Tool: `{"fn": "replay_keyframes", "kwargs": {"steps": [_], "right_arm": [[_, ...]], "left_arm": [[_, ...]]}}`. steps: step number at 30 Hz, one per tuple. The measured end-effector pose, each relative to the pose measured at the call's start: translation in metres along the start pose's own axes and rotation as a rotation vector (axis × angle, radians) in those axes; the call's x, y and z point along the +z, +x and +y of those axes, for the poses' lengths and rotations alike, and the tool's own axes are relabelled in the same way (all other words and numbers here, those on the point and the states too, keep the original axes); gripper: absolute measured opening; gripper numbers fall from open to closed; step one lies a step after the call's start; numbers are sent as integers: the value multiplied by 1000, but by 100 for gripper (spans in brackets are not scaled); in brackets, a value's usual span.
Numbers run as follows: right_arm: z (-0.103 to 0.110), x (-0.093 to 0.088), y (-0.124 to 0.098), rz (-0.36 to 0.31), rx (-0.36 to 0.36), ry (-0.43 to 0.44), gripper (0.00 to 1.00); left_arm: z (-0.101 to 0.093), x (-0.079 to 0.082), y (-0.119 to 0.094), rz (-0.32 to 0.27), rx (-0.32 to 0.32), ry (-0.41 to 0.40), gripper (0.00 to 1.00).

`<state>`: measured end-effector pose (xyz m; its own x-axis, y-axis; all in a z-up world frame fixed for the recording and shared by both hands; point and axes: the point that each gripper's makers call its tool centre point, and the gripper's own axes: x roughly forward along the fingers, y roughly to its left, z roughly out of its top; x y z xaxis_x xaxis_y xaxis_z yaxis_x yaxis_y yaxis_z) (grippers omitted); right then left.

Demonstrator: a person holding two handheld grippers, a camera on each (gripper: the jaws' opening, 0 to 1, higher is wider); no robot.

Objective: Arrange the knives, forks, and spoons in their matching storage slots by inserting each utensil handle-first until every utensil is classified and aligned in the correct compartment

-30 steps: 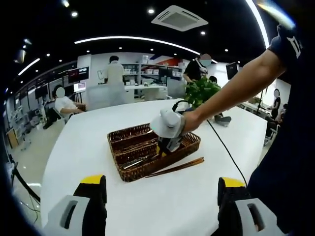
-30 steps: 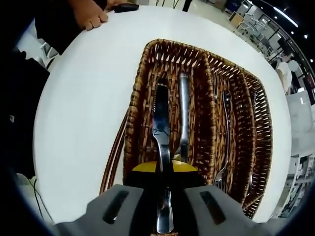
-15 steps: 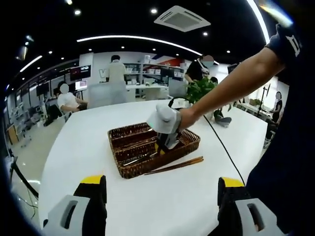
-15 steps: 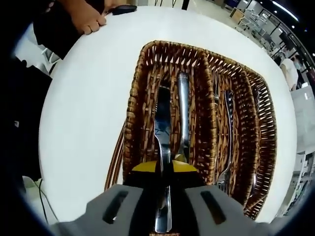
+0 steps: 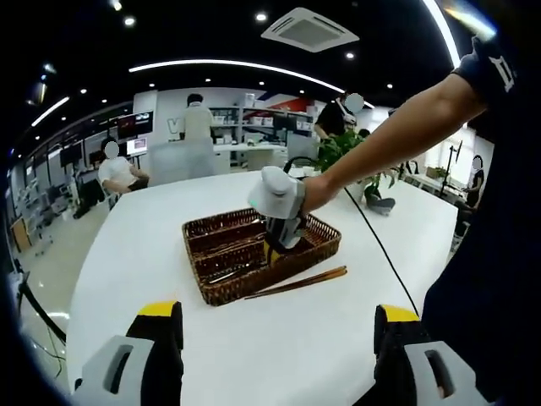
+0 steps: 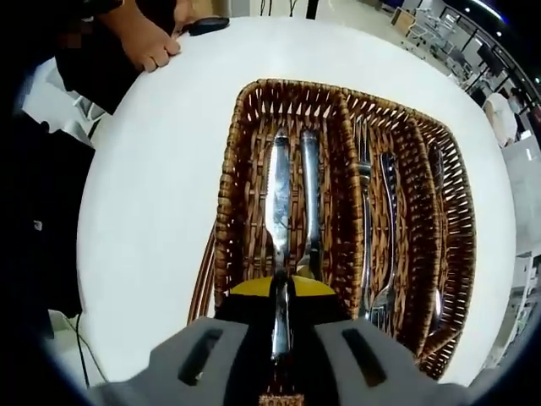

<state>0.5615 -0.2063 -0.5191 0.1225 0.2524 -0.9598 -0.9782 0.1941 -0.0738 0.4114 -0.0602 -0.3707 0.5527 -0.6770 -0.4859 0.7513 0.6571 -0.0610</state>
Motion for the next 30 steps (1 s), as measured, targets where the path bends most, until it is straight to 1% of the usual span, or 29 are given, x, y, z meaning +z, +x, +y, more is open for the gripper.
{"fn": "replay_keyframes", "kwargs": {"steps": [1, 4, 7, 8, 9, 11, 13, 15, 16, 18, 21, 23, 24, 26, 28, 29, 30], "right_arm": [[-2, 0, -1, -7, -7, 6, 6], [-6, 2, -12, -59, -44, 48, 9], [-10, 6, -23, -118, -91, 85, 15], [-10, 7, -28, -150, -104, 112, 18], [-10, 8, -31, -168, -112, 127, 21], [-8, 10, -40, -222, -138, 163, 28], [-2, 10, -48, -258, -156, 160, 33], [5, 9, -56, -280, -173, 169, 39], [8, 9, -60, -302, -180, 170, 42], [12, 7, -70, -347, -209, 206, 49], [22, 1, -87, -419, -241, 256, 52], [28, -2, -96, -452, -266, 293, 59], [31, -4, -98, -459, -269, 293, 62], [38, -11, -108, -484, -307, 323, 68], [44, -13, -116, -514, -320, 353, 71], [47, -15, -121, -536, -332, 368, 75], [50, -18, -125, -543, -351, 386, 77]], "left_arm": [[0, 1, 0, 1, -1, 3, 99], [0, 5, 2, -4, -15, 1, 99], [0, 7, 3, 1, -24, 8, 99], [-1, 7, 4, 3, -28, 9, 99], [-1, 8, 5, 5, -31, 8, 99], [-1, 9, 7, 1, -39, 7, 99], [-2, 8, 10, 3, -49, 3, 99], [-3, 6, 14, 17, -59, 8, 99], [-4, 4, 16, 25, -62, 14, 100], [-5, 4, 18, 27, -71, 16, 100], [-7, 7, 21, 20, -84, 19, 100], [-7, 8, 23, 18, -88, 21, 100], [-7, 8, 23, 17, -88, 24, 100], [-7, 10, 28, 13, -97, 26, 100], [-6, 9, 31, 19, -101, 30, 100], [-6, 8, 33, 26, -104, 35, 100], [-6, 7, 36, 31, -104, 41, 100]]}}
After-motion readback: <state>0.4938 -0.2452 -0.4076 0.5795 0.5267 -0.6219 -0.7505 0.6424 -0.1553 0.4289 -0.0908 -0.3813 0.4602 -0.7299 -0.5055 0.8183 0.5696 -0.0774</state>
